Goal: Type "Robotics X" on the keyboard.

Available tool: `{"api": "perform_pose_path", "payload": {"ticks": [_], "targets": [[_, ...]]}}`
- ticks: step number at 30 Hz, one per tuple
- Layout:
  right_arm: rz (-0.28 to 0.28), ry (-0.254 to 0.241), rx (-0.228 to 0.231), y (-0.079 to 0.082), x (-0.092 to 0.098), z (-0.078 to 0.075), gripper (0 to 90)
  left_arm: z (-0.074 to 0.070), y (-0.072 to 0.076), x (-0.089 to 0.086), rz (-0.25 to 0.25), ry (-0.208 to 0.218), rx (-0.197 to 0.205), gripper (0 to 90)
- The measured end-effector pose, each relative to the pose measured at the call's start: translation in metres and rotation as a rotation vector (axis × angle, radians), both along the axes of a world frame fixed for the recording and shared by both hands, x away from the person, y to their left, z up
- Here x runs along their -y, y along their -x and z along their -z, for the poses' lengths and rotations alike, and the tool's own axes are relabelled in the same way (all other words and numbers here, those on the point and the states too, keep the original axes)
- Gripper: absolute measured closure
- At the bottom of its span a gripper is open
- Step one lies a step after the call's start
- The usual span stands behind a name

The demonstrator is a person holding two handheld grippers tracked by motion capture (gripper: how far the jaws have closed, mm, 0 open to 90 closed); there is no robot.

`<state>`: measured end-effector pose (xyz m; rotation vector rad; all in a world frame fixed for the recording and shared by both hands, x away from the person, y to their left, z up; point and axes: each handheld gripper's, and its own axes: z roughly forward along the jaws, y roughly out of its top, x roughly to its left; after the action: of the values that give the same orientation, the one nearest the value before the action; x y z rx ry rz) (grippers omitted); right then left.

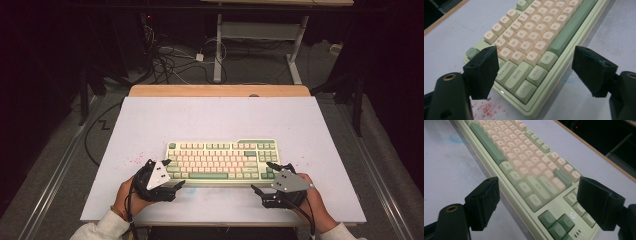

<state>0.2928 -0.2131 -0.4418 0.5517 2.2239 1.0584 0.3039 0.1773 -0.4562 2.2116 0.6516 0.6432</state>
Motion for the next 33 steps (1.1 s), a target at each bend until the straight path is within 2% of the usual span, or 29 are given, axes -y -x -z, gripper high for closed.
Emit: {"api": "perform_pose_path", "payload": {"ticks": [3, 6, 8, 16, 21, 25, 33], "targets": [[-0.001, 0.001, 0.000, 0.000, 0.000, 0.000, 19.0, 0.002, -0.002, -0.006, -0.010, 0.008, -0.017, 27.6], [0.002, 0.002, -0.002, 0.000, 0.000, 0.001, 19.0, 0.002, -0.003, -0.011, -0.008, 0.003, -0.035, 40.7], [0.000, 0.003, -0.003, 0.000, 0.000, 0.001, 19.0, 0.003, -0.005, -0.015, -0.008, 0.007, -0.064, 54.2], [0.000, 0.008, -0.005, 0.000, -0.001, 0.001, 19.0, -0.001, -0.008, -0.025, -0.029, 0.028, -0.109, 85.9], [-0.002, 0.011, -0.009, -0.001, -0.001, 0.002, 19.0, -0.006, -0.014, -0.023, -0.021, 0.026, -0.131, 87.8], [0.000, 0.010, -0.009, -0.001, -0.002, 0.002, 19.1, -0.011, -0.024, -0.018, -0.006, 0.015, -0.152, 87.7], [0.000, 0.015, -0.015, -0.002, -0.003, 0.003, 19.1, -0.016, -0.043, 0.006, 0.028, -0.016, -0.161, 87.7]]}}
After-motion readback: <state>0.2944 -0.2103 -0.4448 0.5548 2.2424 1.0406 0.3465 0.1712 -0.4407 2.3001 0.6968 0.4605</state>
